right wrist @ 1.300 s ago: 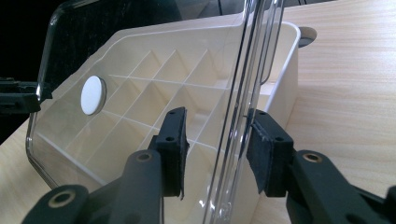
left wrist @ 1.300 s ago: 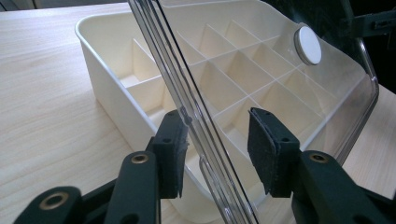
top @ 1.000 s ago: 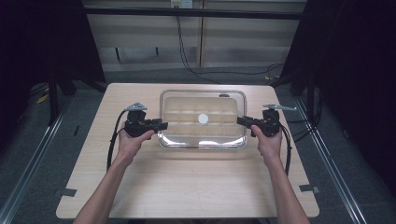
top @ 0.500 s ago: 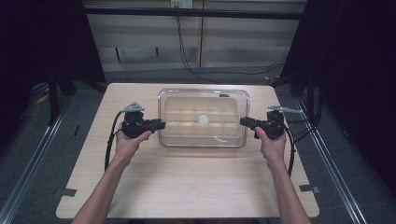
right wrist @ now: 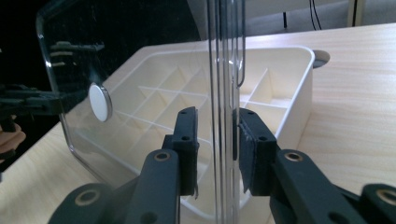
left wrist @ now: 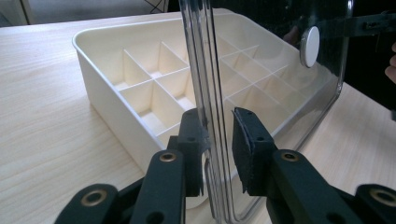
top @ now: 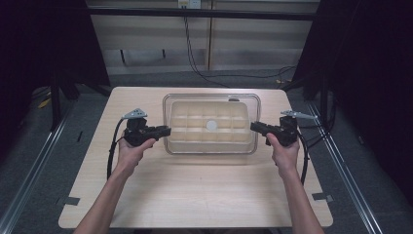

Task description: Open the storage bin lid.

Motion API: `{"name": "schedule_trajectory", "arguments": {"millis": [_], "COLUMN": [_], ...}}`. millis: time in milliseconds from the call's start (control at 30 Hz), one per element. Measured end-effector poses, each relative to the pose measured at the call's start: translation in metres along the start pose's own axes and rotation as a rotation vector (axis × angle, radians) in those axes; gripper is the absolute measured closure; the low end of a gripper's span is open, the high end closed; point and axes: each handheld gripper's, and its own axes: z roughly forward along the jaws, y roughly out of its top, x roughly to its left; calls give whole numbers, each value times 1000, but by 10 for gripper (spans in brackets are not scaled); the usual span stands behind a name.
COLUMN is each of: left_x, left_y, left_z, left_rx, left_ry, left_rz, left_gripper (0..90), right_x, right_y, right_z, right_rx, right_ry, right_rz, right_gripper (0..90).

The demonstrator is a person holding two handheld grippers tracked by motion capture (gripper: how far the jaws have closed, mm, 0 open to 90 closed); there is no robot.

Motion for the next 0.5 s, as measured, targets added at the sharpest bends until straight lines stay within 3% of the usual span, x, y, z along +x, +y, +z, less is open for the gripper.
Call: {"name": "schedule_trajectory", "arguments": {"millis": [100,500], "left_x": [-2,-6], "left_y": [2,4], "left_z": [-1,-6], "left_rx": [9,-8], "left_ry": [18,18], "left_rz": [16,18], "left_gripper": [735,735], "right_x": [2,5], "right_y": [1,2], "right_z": [-1,-4], "right_rx": [-4,-8], "right_ry": [0,0], "right_rz": [-10,-15], "right_gripper": [715,712]}}
